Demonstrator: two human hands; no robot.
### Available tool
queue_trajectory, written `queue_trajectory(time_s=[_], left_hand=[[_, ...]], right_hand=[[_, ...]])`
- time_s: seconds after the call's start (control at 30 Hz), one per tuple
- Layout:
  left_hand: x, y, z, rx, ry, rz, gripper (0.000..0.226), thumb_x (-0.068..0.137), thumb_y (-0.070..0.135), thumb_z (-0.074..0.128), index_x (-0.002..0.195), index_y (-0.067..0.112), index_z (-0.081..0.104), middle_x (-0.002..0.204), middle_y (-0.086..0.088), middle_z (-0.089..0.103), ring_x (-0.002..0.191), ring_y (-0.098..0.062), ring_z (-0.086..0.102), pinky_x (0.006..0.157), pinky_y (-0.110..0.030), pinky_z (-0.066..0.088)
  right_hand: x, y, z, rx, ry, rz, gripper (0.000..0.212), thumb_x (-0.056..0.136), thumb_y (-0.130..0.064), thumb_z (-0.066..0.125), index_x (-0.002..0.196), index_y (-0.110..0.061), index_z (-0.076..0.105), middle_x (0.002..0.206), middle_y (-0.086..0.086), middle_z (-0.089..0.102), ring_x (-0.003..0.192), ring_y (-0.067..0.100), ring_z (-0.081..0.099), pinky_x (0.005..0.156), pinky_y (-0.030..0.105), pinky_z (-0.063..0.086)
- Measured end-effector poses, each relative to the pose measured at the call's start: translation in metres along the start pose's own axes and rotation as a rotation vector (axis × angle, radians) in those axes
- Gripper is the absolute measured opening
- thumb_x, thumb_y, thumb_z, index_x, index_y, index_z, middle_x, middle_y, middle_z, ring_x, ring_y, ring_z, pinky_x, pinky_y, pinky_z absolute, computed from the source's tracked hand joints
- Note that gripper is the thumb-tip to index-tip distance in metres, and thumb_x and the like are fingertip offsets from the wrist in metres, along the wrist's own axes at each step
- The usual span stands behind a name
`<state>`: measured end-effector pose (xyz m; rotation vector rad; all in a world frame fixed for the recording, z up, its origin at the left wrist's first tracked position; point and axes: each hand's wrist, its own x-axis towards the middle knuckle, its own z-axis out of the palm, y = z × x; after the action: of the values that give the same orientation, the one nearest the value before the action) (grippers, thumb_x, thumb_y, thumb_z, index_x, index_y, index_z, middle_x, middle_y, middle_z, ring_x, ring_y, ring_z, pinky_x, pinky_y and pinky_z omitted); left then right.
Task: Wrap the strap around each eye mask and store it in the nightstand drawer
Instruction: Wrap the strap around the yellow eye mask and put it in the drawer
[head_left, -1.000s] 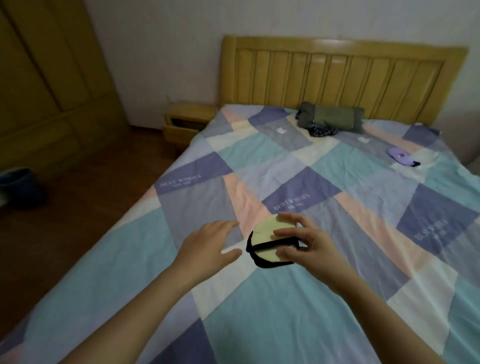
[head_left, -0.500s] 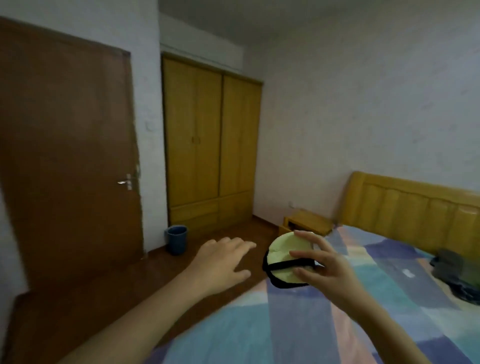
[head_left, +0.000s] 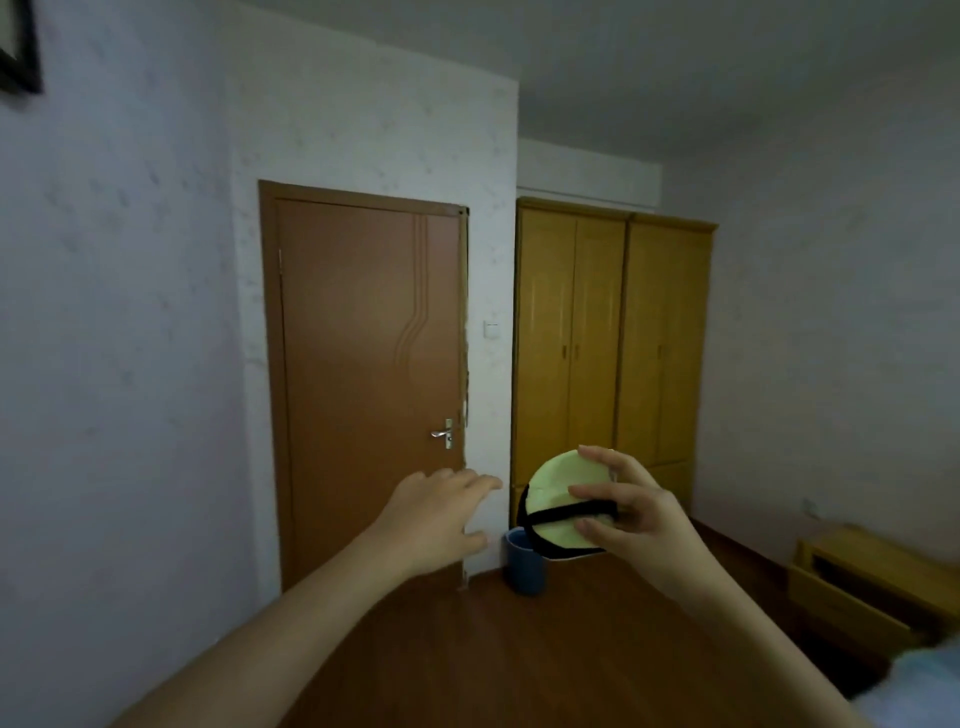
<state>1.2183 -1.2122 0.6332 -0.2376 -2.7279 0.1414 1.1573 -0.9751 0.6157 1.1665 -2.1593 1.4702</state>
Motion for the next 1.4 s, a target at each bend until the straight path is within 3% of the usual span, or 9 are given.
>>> queue_trajectory(time_s=[0.2,0.4,0.57,0.77,0.97,1.13,1.27,1.4], left_hand=[[0.043,-0.094,0.038,0.031,0.034,-0.014,0.058,0.091,0.048,0.047,0.144,0.033,0.028,0.139,0.009,0.046,0.123,-0.014,0.044,0.095,-0.036,0.037],[0.126,-0.161,0.088,0.062,0.024,-0.015,0.059,0.091,0.047,0.047,0.144,0.031,0.027,0.141,0.006,0.044,0.126,-0.016,0.040,0.096,-0.038,0.033],[0.200,-0.217,0.123,0.100,0.005,-0.047,0.058,0.091,0.044,0.049,0.144,0.029,0.030,0.140,0.004,0.046,0.126,-0.018,0.042,0.096,-0.040,0.034],[0.285,-0.288,0.167,0.139,0.046,-0.030,0.057,0.091,0.046,0.047,0.143,0.028,0.030,0.137,0.003,0.047,0.119,-0.020,0.048,0.085,-0.035,0.038],[0.397,-0.346,0.241,0.141,0.030,0.089,0.058,0.092,0.047,0.045,0.143,0.026,0.029,0.137,0.000,0.046,0.115,-0.022,0.052,0.082,-0.036,0.043],[0.509,-0.354,0.302,0.067,0.039,0.232,0.054,0.091,0.044,0.046,0.140,0.026,0.033,0.132,0.001,0.049,0.110,-0.024,0.054,0.073,-0.034,0.036],[0.597,-0.325,0.346,-0.068,0.049,0.371,0.057,0.092,0.045,0.045,0.143,0.026,0.029,0.132,0.003,0.048,0.109,-0.020,0.053,0.072,-0.033,0.034],[0.683,-0.270,0.394,-0.152,0.045,0.489,0.058,0.092,0.048,0.045,0.144,0.028,0.028,0.134,0.004,0.047,0.110,-0.018,0.052,0.077,-0.034,0.039]], right_hand=[[0.085,0.034,0.055,-0.003,-0.026,0.003,0.029,0.080,-0.005,0.071,0.105,-0.019,0.070,0.137,-0.024,0.040,0.128,0.000,0.037,0.082,0.014,0.052],[0.177,0.106,0.083,-0.028,-0.022,0.009,0.028,0.080,-0.005,0.071,0.106,-0.016,0.070,0.137,-0.022,0.042,0.130,0.005,0.038,0.091,0.028,0.055],[0.263,0.166,0.107,-0.018,-0.030,-0.003,0.029,0.079,-0.004,0.071,0.105,-0.017,0.070,0.136,-0.020,0.043,0.131,0.009,0.038,0.092,0.028,0.054],[0.353,0.226,0.140,-0.011,-0.041,0.003,0.032,0.079,-0.003,0.070,0.108,-0.015,0.068,0.136,-0.019,0.042,0.130,0.008,0.039,0.093,0.025,0.053],[0.432,0.316,0.155,-0.072,0.000,0.049,0.033,0.080,-0.005,0.071,0.111,-0.015,0.068,0.137,-0.018,0.042,0.129,0.005,0.040,0.095,0.027,0.052],[0.473,0.392,0.134,-0.133,0.107,0.136,0.031,0.082,-0.007,0.071,0.111,-0.016,0.068,0.137,-0.020,0.041,0.125,-0.002,0.043,0.085,0.015,0.051],[0.484,0.443,0.091,-0.237,0.188,0.241,0.031,0.082,-0.007,0.070,0.112,-0.016,0.067,0.137,-0.016,0.041,0.123,-0.002,0.043,0.086,0.012,0.049],[0.484,0.502,0.034,-0.338,0.292,0.349,0.031,0.082,-0.008,0.072,0.112,-0.016,0.068,0.137,-0.015,0.043,0.123,0.006,0.049,0.091,0.026,0.053]])
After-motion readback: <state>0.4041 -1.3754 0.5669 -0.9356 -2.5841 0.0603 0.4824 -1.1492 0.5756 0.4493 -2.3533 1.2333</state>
